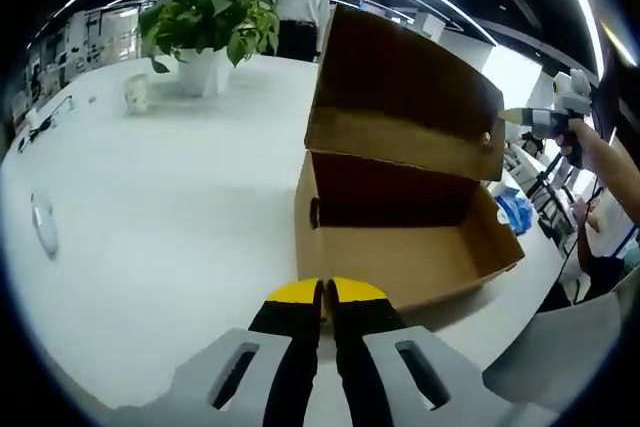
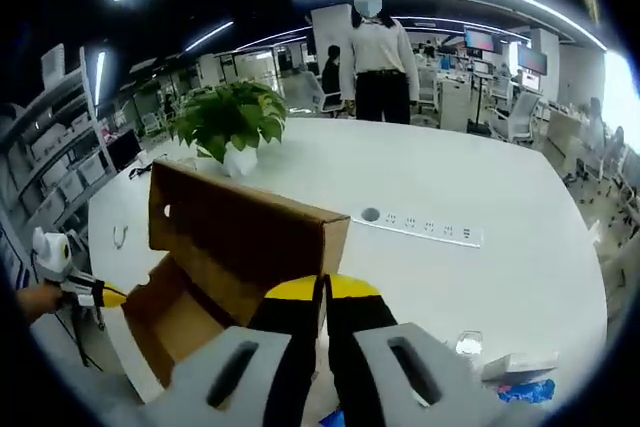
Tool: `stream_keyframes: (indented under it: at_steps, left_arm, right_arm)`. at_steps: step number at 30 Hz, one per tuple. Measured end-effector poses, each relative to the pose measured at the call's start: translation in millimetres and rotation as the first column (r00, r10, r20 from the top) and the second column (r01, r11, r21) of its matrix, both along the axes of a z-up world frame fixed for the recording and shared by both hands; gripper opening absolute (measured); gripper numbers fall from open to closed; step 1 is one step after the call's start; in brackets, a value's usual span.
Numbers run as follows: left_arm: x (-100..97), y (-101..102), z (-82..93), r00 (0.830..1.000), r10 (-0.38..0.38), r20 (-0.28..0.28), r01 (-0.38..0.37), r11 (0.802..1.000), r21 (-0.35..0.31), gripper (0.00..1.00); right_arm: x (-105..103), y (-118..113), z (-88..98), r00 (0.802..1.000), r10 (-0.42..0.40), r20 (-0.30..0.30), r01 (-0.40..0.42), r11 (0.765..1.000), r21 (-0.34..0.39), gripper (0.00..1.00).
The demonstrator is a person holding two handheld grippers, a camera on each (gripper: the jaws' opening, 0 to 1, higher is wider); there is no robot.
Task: Operate the shoe box by opening the lid, removing the specified soft item, and placing it in the target area until the item is outside and the box remains undamaged.
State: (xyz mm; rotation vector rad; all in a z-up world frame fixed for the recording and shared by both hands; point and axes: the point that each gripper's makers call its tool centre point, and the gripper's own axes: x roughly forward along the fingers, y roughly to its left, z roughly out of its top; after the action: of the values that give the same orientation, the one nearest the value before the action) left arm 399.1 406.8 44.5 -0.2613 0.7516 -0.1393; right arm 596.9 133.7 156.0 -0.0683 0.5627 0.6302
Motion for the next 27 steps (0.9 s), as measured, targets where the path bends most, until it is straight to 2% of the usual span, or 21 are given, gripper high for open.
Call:
stream_keyframes:
  at_steps: [15, 23, 27]
  left_arm:
    - [-1.9, -1.1, 0.7, 1.0, 0.001, 0.009, -0.001, 1.0, -0.004, 0.01]
    - [-2.6, -1.9, 1.3, 1.0, -0.006, 0.016, 0.006, 1.0, 0.008, 0.01]
    - [-2.8, -2.2, 1.4, 1.0, -0.008, 0.01, 0.008, 1.0, 0.004, 0.02]
  right_arm:
    - [-49.2, -3.5, 6.5, 0.995, 0.007, 0.097, -0.008, 1.0, 0.004, 0.0]
    - [-74.5, -6.9, 0.8, 0.994, -0.012, 0.107, 0.009, 0.999, 0.034, 0.0]
    - [-80.7, -8.5, -3.3, 0.994, -0.019, 0.109, 0.015, 0.999, 0.04, 0.01]
